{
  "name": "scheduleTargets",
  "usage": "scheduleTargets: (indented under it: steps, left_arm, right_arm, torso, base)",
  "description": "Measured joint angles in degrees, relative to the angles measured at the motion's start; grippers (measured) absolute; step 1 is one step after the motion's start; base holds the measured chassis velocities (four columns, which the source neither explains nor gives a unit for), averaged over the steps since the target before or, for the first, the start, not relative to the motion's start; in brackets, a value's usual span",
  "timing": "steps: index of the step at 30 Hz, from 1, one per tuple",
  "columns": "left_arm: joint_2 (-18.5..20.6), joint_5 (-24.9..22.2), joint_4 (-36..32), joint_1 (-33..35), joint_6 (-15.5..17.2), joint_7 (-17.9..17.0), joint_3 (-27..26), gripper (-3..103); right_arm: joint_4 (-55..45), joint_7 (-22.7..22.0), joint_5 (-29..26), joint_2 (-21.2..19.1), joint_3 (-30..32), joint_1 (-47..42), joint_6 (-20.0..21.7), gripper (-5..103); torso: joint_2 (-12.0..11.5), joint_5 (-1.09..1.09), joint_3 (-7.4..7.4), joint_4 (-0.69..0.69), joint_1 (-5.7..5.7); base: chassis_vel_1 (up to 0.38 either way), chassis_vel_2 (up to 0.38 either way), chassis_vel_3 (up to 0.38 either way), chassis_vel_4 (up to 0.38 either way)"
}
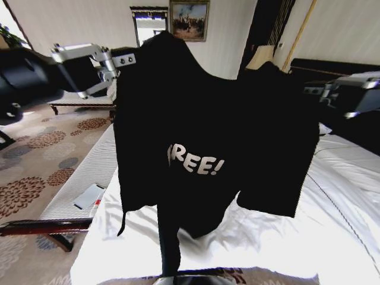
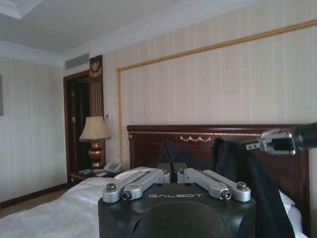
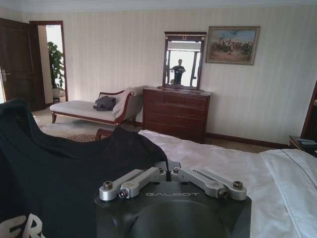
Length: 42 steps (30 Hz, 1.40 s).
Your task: Fold the clothes on the bed.
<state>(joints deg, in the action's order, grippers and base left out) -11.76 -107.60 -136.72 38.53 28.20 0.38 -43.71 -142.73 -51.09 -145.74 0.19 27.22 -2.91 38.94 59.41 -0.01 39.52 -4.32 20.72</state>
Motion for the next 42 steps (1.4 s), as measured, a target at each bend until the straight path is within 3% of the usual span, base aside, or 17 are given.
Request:
scheduleTargets:
  steps: [3, 5, 9, 10, 14, 16, 18, 19, 22, 29, 33, 35, 39, 40, 42]
  left_arm:
    - [-3.3, 7.3, 0.0, 1.4, -0.1, 0.0, 6.0, 1]
    - [-4.0, 8.8, 0.2, 1.4, -0.1, 0.0, 7.5, 1]
    - [-6.3, 15.4, 3.5, 1.1, -0.1, 0.0, 14.2, 1]
    - [-6.3, 15.4, 3.5, 1.1, -0.1, 0.0, 14.2, 1]
    - [-9.8, 22.1, 10.2, -1.6, -0.5, 0.0, 22.6, 1]
    - [-11.0, 23.8, 12.0, -2.6, -0.7, 0.0, 24.9, 1]
    - [-14.4, 27.2, 16.8, -6.2, -0.9, -0.1, 32.4, 1]
    - [-14.4, 27.2, 16.8, -6.2, -0.9, -0.1, 32.4, 1]
    - [-19.8, 31.3, 23.2, -11.5, -1.0, 0.0, 41.5, 1]
    - [-26.5, 36.1, 33.4, -16.1, -1.4, 0.0, 48.7, 1]
    - [-30.8, 38.6, 42.6, -18.2, -1.9, 0.0, 52.3, 1]
    - [-31.4, 38.9, 43.6, -18.5, -1.9, 0.1, 52.9, 1]
    - [-40.6, 44.2, 55.1, -23.5, -3.6, 0.0, 59.4, 1]
    - [-40.6, 44.2, 55.1, -23.5, -3.6, 0.0, 59.4, 1]
    - [-44.8, 46.4, 61.6, -25.6, -4.6, 0.0, 61.2, 1]
  right_arm:
    - [1.7, 1.3, 10.8, 5.8, -2.0, -7.5, -1.8, 0]
    - [2.3, 1.8, 13.4, 7.3, -2.1, -10.3, -2.1, 0]
    - [7.8, 5.6, 26.4, 17.1, -8.8, -20.1, -2.8, 0]
    - [7.8, 5.6, 26.4, 17.1, -8.8, -20.1, -2.8, 0]
    - [15.6, 14.5, 41.2, 26.3, -19.8, -20.0, -6.5, 0]
    - [17.2, 15.7, 43.3, 27.8, -21.5, -19.9, -7.2, 0]
    - [22.5, 18.5, 48.3, 32.1, -25.5, -19.4, -8.3, 0]
    - [22.5, 18.5, 48.3, 32.1, -25.5, -19.4, -8.3, 0]
    - [32.0, 22.2, 55.0, 37.5, -30.0, -18.3, -8.9, 0]
    - [43.4, 26.3, 62.3, 44.5, -34.8, -17.1, -10.0, 0]
    - [53.2, 30.1, 67.4, 49.3, -37.2, -16.1, -11.1, 0]
    - [54.6, 30.6, 68.0, 49.9, -37.4, -15.9, -11.3, 0]
    - [65.8, 35.2, 74.1, 54.2, -38.5, -14.2, -13.3, 0]
    - [65.8, 35.2, 74.1, 54.2, -38.5, -14.2, -13.3, 0]
    - [70.3, 37.1, 76.5, 56.1, -39.2, -13.0, -14.5, 0]
  torso:
    - [0.0, 0.01, 0.01, -0.01, 0.01]
    - [0.0, 0.00, 0.00, -0.02, 0.01]
    - [0.0, 0.04, -0.01, -0.01, 0.00]
    - [0.0, 0.04, -0.01, -0.01, 0.00]
    - [0.0, 0.01, 0.00, 0.01, 0.01]
    - [0.0, 0.00, 0.01, 0.00, 0.01]
    - [0.0, -0.01, 0.00, -0.02, 0.01]
    - [0.0, -0.01, 0.00, -0.02, 0.01]
    - [0.0, 0.01, 0.00, -0.02, 0.01]
    - [0.0, 0.02, 0.00, -0.05, 0.02]
    - [0.0, -0.01, -0.01, 0.04, 0.01]
    - [0.0, 0.00, -0.01, 0.03, 0.00]
    - [0.0, 0.02, -0.01, -0.06, 0.00]
    - [0.0, 0.02, -0.01, -0.06, 0.00]
    - [0.0, 0.02, -0.01, -0.09, 0.01]
  base:
    - [0.000, 0.000, 0.000, 0.000]
    - [0.000, 0.000, 0.000, 0.000]
    - [0.000, 0.000, 0.000, 0.000]
    - [0.000, 0.000, 0.000, 0.000]
    - [0.000, 0.000, 0.000, 0.000]
    - [0.000, 0.000, 0.000, 0.000]
    - [0.000, 0.000, 0.000, 0.000]
    - [0.000, 0.000, 0.000, 0.000]
    - [0.000, 0.000, 0.000, 0.000]
    - [0.000, 0.000, 0.000, 0.000]
    - [0.000, 0.000, 0.000, 0.000]
    - [0.000, 0.000, 0.000, 0.000]
    - [0.000, 0.000, 0.000, 0.000]
    - [0.000, 0.000, 0.000, 0.000]
    - [0.000, 0.000, 0.000, 0.000]
